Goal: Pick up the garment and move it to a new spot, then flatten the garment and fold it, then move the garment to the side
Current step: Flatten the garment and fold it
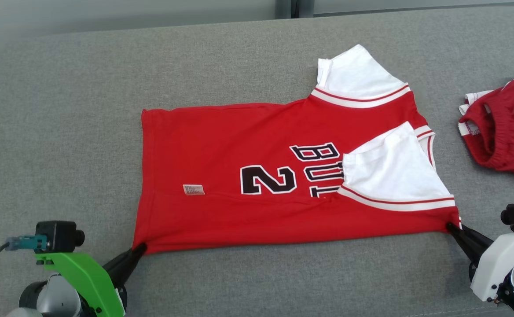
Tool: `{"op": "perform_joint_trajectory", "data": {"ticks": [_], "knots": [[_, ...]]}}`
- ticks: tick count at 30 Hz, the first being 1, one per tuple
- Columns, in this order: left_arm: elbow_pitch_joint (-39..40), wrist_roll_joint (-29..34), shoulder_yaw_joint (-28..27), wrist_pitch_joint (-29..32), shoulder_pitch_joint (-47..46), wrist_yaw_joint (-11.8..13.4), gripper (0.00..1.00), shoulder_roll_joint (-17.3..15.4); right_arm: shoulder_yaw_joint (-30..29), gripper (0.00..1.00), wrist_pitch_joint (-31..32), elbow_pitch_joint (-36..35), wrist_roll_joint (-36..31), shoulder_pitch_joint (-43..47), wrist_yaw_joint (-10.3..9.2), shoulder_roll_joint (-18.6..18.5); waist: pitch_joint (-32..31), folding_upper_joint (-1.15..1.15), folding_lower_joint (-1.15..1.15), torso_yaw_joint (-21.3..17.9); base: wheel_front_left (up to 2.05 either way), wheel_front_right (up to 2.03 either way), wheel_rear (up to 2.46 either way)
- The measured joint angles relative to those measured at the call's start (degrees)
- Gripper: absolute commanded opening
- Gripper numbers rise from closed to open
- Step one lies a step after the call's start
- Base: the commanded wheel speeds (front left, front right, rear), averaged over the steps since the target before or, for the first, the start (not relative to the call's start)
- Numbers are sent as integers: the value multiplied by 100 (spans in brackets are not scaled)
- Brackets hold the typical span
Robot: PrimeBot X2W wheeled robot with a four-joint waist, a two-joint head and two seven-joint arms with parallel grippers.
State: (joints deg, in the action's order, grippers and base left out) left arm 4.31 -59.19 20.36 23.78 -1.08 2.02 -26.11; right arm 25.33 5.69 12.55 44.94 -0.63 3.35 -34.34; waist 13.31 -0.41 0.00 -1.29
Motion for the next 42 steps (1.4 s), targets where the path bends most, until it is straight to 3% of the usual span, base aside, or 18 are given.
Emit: {"op": "perform_joint_trajectory", "data": {"ticks": [6, 13, 14, 15, 16, 17, 21, 26, 31, 38, 42], "knots": [[271, -19, 37, -23, 441, 58, 0, -9, -127, 0, 18, -300, 47, 244, -103, -216, 4, 0, 0, 39, 0, 0, 0], [390, -63, 66, -48, 461, 59, 0, 82, -68, 0, 152, -489, 75, 269, -193, -211, 182, 0, 0, 96, 0, 0, 0], [396, -55, 60, -49, 460, 59, 2, 71, -46, 0, 181, -519, 71, 263, -194, -213, 210, 0, 0, 102, 0, 0, 0], [400, -51, 52, -55, 458, 77, 36, 53, -27, 0, 215, -545, 47, 255, -197, -215, 238, 0, 0, 105, 0, 0, 0], [410, -48, 38, -63, 453, 103, 36, 38, -20, 0, 253, -575, 31, 247, -204, -223, 266, 0, 0, 107, 0, 0, 0], [430, -53, 35, -53, 447, 103, 100, 27, -20, 100, 277, -621, 34, 245, -214, -231, 294, 0, 0, 108, 0, 0, 0], [549, 76, -16, 110, 343, 130, 100, -312, 59, 100, 565, -887, 133, 226, -148, -305, 410, 0, 0, 118, 0, 0, 0], [1002, 146, -354, 405, -166, 186, 100, -826, -171, 100, 1023, -1267, 285, 46, -167, -813, 622, 0, 0, 121, 0, 0, 0], [1183, 193, -539, 782, -882, 232, 100, -1124, -482, 100, 1261, -1727, 190, -835, -135, -1293, 865, 0, 0, 114, 0, 0, 0], [1150, 130, -374, 1502, -2138, 305, 100, -1136, -601, 100, 1727, -2057, 30, -2620, -92, -1212, 1356, 0, 0, 92, 0, 0, 0], [975, 66, -294, 1791, -2774, 350, 100, -1007, -602, 100, 1902, -2015, 11, -3529, -153, -866, 1653, 0, 0, 87, 0, 0, 0]]}}
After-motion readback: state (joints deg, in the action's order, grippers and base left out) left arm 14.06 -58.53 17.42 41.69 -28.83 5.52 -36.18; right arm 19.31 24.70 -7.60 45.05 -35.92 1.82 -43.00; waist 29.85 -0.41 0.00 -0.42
